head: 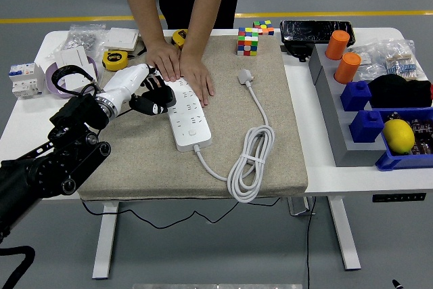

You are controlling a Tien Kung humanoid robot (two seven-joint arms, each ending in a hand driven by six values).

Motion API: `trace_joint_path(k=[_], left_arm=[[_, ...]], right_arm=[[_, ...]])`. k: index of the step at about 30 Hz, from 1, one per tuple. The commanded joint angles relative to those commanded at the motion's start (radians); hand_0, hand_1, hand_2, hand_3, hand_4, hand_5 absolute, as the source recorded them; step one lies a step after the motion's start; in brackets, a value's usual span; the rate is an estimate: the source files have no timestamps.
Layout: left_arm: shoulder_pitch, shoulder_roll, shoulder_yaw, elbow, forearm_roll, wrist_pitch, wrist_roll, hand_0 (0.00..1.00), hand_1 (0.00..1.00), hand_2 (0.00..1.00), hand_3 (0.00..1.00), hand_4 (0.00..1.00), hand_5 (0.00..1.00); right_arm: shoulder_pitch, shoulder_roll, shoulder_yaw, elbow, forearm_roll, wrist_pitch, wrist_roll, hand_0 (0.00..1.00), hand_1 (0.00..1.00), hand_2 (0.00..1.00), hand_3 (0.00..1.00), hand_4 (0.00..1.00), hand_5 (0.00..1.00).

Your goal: Pick up the plug,place it near the board,insert it into the board,press the button

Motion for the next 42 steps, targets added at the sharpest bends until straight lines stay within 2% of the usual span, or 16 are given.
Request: trace_joint_path(k=[14, 29, 42], left_arm=[[-0.009, -0.004, 0.036, 0.017, -0.001, -0.036, 0.008, 0.574, 0.585, 0.475, 0.446, 0.494, 0.002], [-0.016, -0.011, 0.037, 0.039, 0.006, -0.025, 0.004, 0.58, 0.6, 0.488, 0.459, 0.51, 0.002], [-0.023, -0.006, 0.049, 0.053, 0.015, -0.038, 0.007, 0.582, 0.607, 0.491, 0.463, 0.518, 0.002]], right_arm=[[0.003, -0.001, -0.002, 0.0, 0.005, 0.0, 0.001, 0.919, 0.802, 0.779, 0.797, 0.998, 0.998], [0.007, -0.004, -0.003, 0.0, 0.007, 0.0, 0.001, 0.919, 0.802, 0.779, 0.797, 0.998, 0.998], [0.006, -0.006, -0.003, 0.0, 0.006, 0.0, 0.001, 0.919, 0.802, 0.779, 0.797, 0.998, 0.998]])
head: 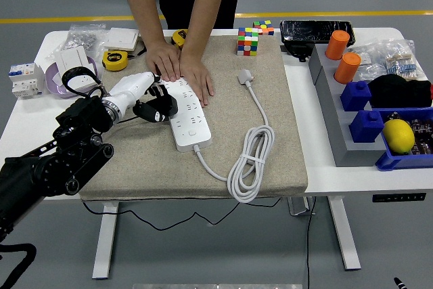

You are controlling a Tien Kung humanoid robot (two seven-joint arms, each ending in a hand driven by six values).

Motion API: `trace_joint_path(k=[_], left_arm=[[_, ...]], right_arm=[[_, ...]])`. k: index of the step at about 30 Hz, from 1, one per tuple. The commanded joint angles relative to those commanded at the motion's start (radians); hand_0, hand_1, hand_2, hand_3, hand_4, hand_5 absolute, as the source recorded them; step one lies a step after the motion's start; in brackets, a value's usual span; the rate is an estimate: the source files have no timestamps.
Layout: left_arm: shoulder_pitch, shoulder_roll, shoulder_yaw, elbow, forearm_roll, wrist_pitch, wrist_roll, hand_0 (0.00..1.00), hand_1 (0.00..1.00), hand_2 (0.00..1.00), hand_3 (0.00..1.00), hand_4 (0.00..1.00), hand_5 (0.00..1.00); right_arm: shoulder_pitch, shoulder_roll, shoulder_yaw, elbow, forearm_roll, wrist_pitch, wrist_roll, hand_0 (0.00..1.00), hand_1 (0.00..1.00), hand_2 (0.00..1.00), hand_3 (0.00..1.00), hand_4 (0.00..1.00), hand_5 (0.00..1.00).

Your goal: Pick up the plug,place it near the board,insert it into the board,press the button

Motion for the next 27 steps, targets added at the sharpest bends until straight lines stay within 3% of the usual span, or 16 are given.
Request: trace_joint_path(k=[24, 27], left_arm=[[0.0, 0.001, 0.017, 0.006, 0.01, -0.006, 0.001, 0.586, 0.61, 0.492, 0.472, 0.533, 0.002], [-0.004, 0.003, 0.018, 0.005, 0.009, -0.008, 0.0, 0.593, 0.616, 0.505, 0.507, 0.555, 0.002]], right_arm=[[-0.002, -0.003, -0.005, 0.0, 0.0, 0.001, 0.0, 0.92, 0.802, 0.779, 0.797, 0.998, 0.998], [0.0, -0.003, -0.003, 0.0, 0.001, 0.0, 0.001, 0.92, 0.802, 0.779, 0.797, 0.998, 0.998]])
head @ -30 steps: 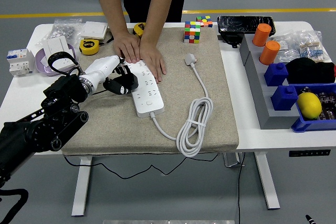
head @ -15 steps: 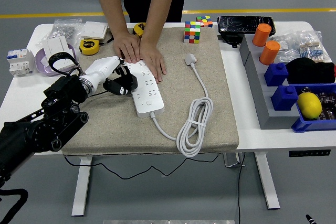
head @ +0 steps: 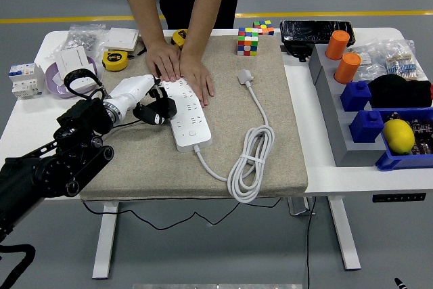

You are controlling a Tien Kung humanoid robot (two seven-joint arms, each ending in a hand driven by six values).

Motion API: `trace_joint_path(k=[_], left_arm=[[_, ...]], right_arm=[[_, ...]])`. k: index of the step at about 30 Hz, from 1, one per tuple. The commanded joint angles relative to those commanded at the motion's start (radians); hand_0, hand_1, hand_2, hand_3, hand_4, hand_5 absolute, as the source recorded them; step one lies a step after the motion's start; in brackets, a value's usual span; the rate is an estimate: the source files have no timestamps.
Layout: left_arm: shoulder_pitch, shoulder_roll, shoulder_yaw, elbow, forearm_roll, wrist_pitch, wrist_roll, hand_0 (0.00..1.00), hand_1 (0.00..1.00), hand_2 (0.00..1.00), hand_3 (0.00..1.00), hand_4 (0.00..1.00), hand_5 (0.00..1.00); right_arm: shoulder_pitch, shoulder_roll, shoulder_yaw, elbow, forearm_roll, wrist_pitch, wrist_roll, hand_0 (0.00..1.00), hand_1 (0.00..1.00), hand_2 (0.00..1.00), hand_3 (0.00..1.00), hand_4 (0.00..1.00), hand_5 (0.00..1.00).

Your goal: Pick up the plug,place it near the board,insert it into the board,press the button

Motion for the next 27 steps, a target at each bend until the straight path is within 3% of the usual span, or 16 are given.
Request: trace_joint_path(k=[3, 4, 9, 10, 15, 16, 27], left_arm=[[-0.003, 0.001, 0.0, -0.001, 0.001, -0.001, -0.001, 0.593, 0.616, 0.505, 0.507, 0.555, 0.002], [-0.004, 0.001, 0.0, -0.001, 0.002, -0.001, -0.001, 0.607, 0.656, 0.552, 0.561, 0.623, 0.026], [-0.008, 0.002, 0.001, -0.001, 0.005, -0.008, -0.001, 0.607, 0.656, 0.552, 0.561, 0.623, 0.026], [-0.008, 0.003, 0.001, -0.001, 0.005, -0.009, -0.001, 0.639, 0.711, 0.613, 0.584, 0.775, 0.089], [-0.01, 0.004, 0.002, -0.001, 0.007, -0.015, 0.0, 0.639, 0.711, 0.613, 0.584, 0.775, 0.089], [-0.01, 0.004, 0.003, -0.001, 0.007, -0.016, 0.001, 0.671, 0.736, 0.672, 0.601, 0.816, 0.102], [-0.012, 0.003, 0.007, 0.0, 0.004, -0.023, 0.001, 0.678, 0.743, 0.688, 0.605, 0.83, 0.122]], right_arm=[[0.001, -0.001, 0.001, 0.0, 0.0, 0.0, 0.0, 0.92, 0.802, 0.779, 0.797, 0.998, 0.998], [0.001, -0.001, 0.002, 0.0, 0.0, 0.0, 0.0, 0.92, 0.802, 0.779, 0.797, 0.998, 0.998], [0.002, -0.001, 0.003, 0.0, 0.0, 0.001, -0.001, 0.92, 0.802, 0.779, 0.797, 0.998, 0.998], [0.002, -0.001, 0.003, 0.0, 0.001, 0.001, -0.001, 0.926, 0.802, 0.779, 0.797, 0.998, 0.998], [0.001, -0.002, 0.004, 0.0, 0.001, 0.002, -0.002, 0.926, 0.802, 0.779, 0.797, 0.998, 0.998], [0.001, -0.003, 0.004, 0.0, 0.001, 0.002, -0.002, 0.933, 0.802, 0.779, 0.797, 0.998, 0.998], [0.003, -0.003, 0.004, 0.0, 0.002, 0.001, 0.0, 0.935, 0.802, 0.778, 0.797, 0.998, 0.998]])
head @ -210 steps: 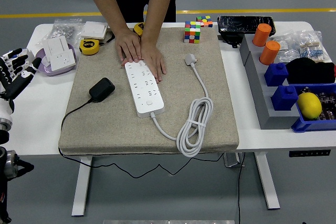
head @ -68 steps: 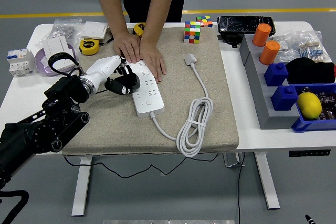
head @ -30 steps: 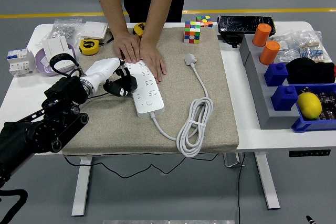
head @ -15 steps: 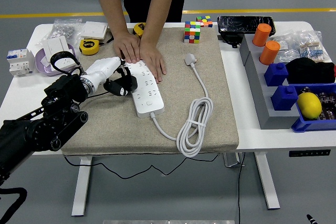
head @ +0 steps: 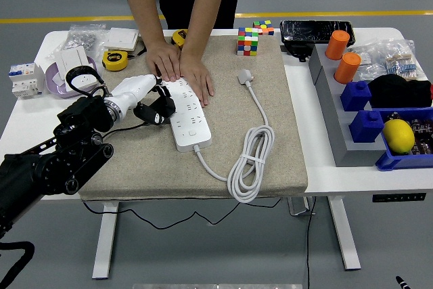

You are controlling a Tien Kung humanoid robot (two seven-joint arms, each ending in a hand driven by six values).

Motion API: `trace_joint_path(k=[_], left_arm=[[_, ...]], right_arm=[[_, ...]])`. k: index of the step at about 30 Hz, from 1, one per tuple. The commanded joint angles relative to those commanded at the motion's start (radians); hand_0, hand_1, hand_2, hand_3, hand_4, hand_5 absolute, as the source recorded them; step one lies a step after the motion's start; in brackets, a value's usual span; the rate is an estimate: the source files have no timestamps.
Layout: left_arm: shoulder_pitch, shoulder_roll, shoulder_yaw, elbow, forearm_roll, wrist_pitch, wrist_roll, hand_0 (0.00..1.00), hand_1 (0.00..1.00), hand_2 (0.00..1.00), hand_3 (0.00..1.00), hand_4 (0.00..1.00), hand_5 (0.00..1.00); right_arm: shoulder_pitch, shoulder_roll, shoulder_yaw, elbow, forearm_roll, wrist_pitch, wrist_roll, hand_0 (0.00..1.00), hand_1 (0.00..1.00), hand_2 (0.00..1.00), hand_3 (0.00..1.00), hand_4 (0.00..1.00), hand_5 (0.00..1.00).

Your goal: Pick up the plug,place it near the board,insert it into the board,press the button

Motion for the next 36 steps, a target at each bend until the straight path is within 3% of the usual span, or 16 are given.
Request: trace_joint_path(k=[6, 19, 20, 24, 25, 36], left_arm=[[0.001, 0.002, 0.004, -0.004, -0.001, -0.006, 0.001, 0.679, 0.749, 0.694, 0.608, 0.833, 0.122], [0.002, 0.011, -0.004, -0.046, 0.011, -0.063, 0.021, 0.704, 0.795, 0.752, 0.64, 0.86, 0.109], [0.002, 0.011, -0.005, -0.047, 0.012, -0.065, 0.021, 0.714, 0.812, 0.78, 0.718, 0.901, 0.118], [0.002, 0.011, -0.009, -0.051, 0.014, -0.071, 0.023, 0.714, 0.812, 0.78, 0.718, 0.901, 0.118], [0.002, 0.01, -0.01, -0.051, 0.014, -0.072, 0.023, 0.721, 0.819, 0.795, 0.777, 0.917, 0.125], [0.015, 0.005, -0.058, -0.075, 0.013, -0.064, 0.018, 0.723, 0.825, 0.805, 0.793, 0.92, 0.133]], right_arm=[[-0.002, 0.0, 0.001, 0.0, -0.001, 0.0, 0.0, 0.936, 0.802, 0.779, 0.797, 0.998, 0.998], [-0.003, 0.0, -0.001, 0.0, -0.002, 0.0, 0.0, 0.942, 0.803, 0.779, 0.797, 0.998, 0.998], [-0.003, 0.0, -0.001, 0.0, -0.001, 0.0, 0.0, 0.944, 0.804, 0.779, 0.797, 0.998, 0.998], [-0.004, 0.0, 0.0, 0.0, -0.003, 0.0, -0.001, 0.944, 0.804, 0.779, 0.797, 0.998, 0.998], [-0.004, 0.0, 0.0, 0.0, -0.004, -0.001, -0.001, 0.944, 0.804, 0.779, 0.797, 0.998, 0.998], [-0.006, 0.001, -0.003, 0.0, -0.003, 0.0, -0.001, 0.944, 0.805, 0.779, 0.796, 0.998, 0.998]])
